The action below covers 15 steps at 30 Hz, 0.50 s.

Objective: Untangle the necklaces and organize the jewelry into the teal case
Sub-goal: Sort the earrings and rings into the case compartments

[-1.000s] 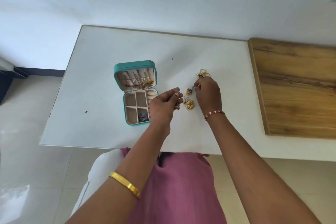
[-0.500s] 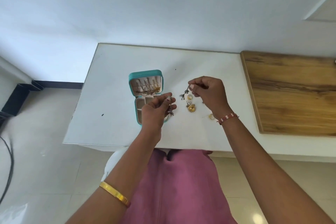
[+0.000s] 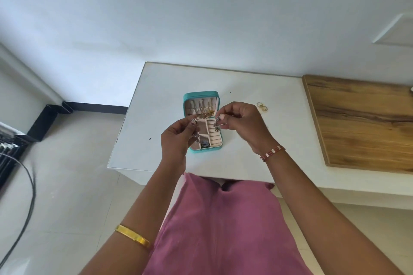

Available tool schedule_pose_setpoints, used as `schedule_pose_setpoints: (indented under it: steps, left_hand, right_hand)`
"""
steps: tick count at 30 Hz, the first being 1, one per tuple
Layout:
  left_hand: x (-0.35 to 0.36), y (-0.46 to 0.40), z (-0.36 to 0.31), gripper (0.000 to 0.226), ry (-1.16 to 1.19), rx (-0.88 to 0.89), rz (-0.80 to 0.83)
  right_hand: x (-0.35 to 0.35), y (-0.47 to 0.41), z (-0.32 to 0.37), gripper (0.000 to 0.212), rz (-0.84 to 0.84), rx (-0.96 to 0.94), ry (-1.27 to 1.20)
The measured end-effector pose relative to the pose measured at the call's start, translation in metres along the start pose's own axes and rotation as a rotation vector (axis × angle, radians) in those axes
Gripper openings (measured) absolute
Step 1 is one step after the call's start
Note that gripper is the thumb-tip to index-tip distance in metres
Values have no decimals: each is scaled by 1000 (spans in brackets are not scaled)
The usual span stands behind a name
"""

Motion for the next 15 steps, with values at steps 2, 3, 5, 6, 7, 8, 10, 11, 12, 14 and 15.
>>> schedule_pose_setpoints:
  steps: [2, 3, 5, 6, 7, 8, 10, 11, 12, 14, 15]
  left_hand:
    - [-8, -5, 0, 18, -6, -4, -14]
    - [-11, -7, 1, 17, -1, -10, -19]
    - [-17, -12, 1, 15, 12, -23, -21]
    - [-18, -14, 2, 15, 16, -28, -20]
    - [-20, -17, 3, 15, 19, -35, -24]
    - [-23, -20, 4, 16, 24, -42, -31]
    - [-27, -25, 7, 17, 28, -55, -45]
    - [-29, -26, 8, 18, 22, -58, -47]
    - [-30, -28, 9, 18, 13, -63, -50]
    - [-34, -30, 12, 17, 0, -75, -50]
    - [-35, -31, 14, 16, -6, -82, -47]
  right_hand:
    - [14, 0, -6, 18, 31, 12, 0]
    - [20, 0, -9, 19, 43, 22, -2]
    - [33, -2, -17, 20, 60, 52, -10]
    - [38, -4, -21, 20, 63, 71, -13]
    - [44, -5, -26, 18, 65, 90, -14]
    - [48, -7, -30, 17, 66, 101, -7]
    - [57, -9, -39, 13, 65, 115, 31]
    - [59, -10, -42, 13, 61, 119, 56]
    - [62, -11, -46, 13, 57, 122, 89]
    - [67, -14, -52, 11, 49, 115, 156]
    - [69, -16, -54, 11, 49, 106, 189]
Point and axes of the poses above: each hand's wrist, its own y-axis away from the middle knuckle, its own x-axis out of the palm, z = x × y, the point moved 5 cm from there along -y, towards the middle knuckle, and after that the axes turned 11 degrees about -z, right-handed, at the moved point
